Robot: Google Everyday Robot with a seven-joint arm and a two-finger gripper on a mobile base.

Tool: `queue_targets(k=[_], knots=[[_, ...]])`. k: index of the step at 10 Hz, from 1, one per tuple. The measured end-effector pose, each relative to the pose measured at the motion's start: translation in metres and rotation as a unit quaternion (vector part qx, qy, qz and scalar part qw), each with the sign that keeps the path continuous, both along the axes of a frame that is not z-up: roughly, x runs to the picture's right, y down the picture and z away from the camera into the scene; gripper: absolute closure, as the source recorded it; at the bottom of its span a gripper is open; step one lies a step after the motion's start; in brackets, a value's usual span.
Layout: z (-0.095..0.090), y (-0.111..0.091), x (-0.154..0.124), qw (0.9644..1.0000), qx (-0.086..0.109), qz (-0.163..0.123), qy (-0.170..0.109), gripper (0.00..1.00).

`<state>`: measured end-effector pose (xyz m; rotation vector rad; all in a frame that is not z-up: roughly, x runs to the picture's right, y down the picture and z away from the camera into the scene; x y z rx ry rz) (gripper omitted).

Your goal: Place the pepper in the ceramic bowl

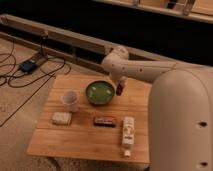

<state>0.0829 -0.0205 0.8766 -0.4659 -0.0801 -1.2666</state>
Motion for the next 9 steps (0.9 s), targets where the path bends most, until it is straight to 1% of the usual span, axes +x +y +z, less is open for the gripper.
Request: queue_targets(k=[2,3,5,6,7,9], knots=[[0.015,0.003,-0.015,0.9996,-0.003,-0.027,0.003,1.00],[0.024,0.009,-0.022,0.9988,-0.005,-0.048,0.005,1.00],[0.040,0.019,-0.027,0.9984,-0.002,-0.057,0.006,1.00],[0.056,0.030,-0.031,0.9981,0.002,-0.060,0.009,1.00],[0.064,0.034,-0.036,0.9978,0.004,-0.065,0.012,1.00],[0.081,0.039,-0.056,0.9966,0.008,-0.081,0.013,1.00]])
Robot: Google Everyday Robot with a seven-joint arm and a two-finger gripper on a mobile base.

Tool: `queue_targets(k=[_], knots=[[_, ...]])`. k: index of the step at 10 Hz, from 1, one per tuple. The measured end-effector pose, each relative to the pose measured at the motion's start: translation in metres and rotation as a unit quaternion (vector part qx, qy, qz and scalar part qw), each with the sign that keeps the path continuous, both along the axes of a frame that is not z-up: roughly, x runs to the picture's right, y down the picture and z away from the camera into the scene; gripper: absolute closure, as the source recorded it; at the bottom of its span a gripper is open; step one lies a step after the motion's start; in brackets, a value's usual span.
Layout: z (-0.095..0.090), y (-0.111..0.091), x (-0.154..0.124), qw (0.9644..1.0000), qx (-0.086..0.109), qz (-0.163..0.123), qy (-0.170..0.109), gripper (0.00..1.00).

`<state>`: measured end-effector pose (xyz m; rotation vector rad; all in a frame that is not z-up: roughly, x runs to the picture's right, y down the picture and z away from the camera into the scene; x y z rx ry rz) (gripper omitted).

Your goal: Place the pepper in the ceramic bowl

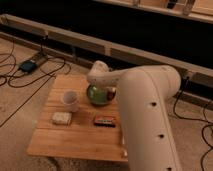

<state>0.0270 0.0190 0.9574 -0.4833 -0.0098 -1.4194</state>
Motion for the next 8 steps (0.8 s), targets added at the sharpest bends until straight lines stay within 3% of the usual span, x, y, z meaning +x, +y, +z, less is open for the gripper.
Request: queue_targets(k=[2,3,8], knots=[[0.009,-0.005,0.009,1.0000,0.000,0.001,0.004,0.97],[0.013,-0.008,0.015,1.0000,0.001,0.001,0.005,0.90],[0.001,-0.024,0.016,1.0000,-0.002,0.000,0.006,0.38]])
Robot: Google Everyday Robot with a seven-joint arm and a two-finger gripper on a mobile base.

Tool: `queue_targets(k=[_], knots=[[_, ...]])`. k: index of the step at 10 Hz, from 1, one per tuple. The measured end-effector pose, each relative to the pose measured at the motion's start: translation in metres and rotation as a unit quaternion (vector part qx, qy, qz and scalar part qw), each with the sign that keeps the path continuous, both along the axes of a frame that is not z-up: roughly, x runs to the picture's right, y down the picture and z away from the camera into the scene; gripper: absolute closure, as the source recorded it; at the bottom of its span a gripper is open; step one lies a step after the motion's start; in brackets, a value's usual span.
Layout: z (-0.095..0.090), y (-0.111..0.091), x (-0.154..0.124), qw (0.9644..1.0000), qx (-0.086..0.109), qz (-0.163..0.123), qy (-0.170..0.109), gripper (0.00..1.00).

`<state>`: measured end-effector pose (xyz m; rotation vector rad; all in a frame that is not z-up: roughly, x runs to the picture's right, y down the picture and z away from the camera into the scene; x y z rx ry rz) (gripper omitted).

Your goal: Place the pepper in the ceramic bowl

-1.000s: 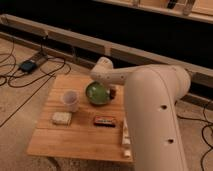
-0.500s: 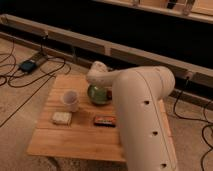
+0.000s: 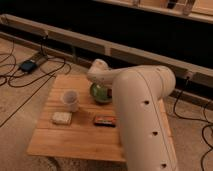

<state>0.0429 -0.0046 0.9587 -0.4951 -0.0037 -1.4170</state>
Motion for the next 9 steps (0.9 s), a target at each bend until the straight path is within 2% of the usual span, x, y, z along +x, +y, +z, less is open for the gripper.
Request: queue_targets(k=[2,5,9], knots=[[-0.006,-0.013,-0.001,1.0000,-0.002,0.000,0.000,0.35],[-0.008,-0.004,-0.003,1.0000,-0.002,0.002,0.005,0.35],[-0.004,-0.015,-0.003,1.0000,0.002,0.001,0.004,0.35]])
